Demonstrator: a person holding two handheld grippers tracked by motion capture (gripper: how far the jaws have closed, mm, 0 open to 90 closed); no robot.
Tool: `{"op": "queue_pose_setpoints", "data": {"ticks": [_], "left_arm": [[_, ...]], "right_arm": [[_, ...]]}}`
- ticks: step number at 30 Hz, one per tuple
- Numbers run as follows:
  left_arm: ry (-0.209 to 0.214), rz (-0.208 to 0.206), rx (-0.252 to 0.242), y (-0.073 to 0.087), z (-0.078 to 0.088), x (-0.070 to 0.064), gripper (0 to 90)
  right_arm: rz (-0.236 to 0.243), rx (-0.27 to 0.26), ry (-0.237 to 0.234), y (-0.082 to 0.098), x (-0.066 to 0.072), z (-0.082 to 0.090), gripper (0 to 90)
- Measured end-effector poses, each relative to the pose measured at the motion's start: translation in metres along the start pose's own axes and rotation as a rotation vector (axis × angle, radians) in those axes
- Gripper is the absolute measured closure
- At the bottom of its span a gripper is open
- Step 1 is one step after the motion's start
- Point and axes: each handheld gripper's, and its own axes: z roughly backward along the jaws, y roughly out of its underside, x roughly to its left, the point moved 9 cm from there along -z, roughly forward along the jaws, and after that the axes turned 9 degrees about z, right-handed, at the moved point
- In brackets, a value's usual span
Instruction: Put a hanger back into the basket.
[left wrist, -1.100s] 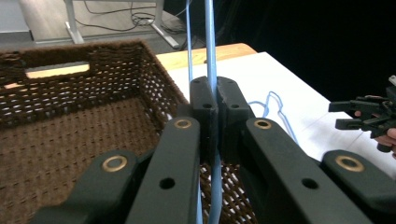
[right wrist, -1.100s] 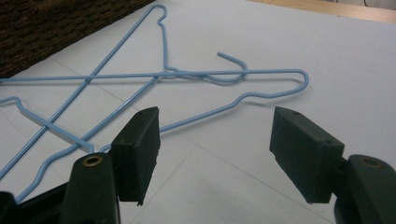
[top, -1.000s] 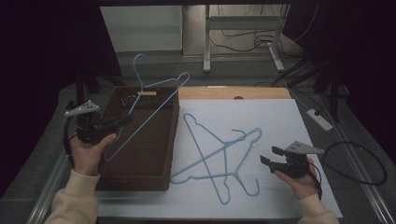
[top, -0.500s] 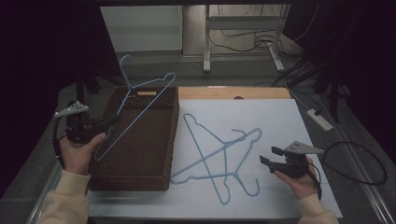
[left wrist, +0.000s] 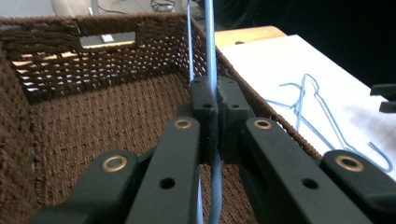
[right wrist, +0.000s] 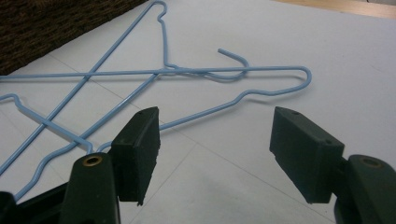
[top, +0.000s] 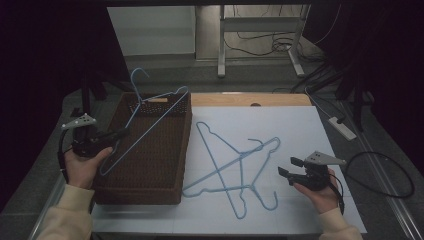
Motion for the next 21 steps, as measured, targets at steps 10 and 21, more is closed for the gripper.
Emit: {"op": "queue_pose_setpoints", "data": {"ticks": [10,21], "left_arm": [[0.008,0.001,0.009,0.005,-0.001,0.003,87.2],[-0.026,0.004,0.055,0.013,-0.007,0.013,87.3]], "right_arm": [[0.004,0.003,-0.001,0.000,0.001,-0.001,34.0],[0.007,0.005,0.000,0.000,0.002,-0.001,34.0]]}}
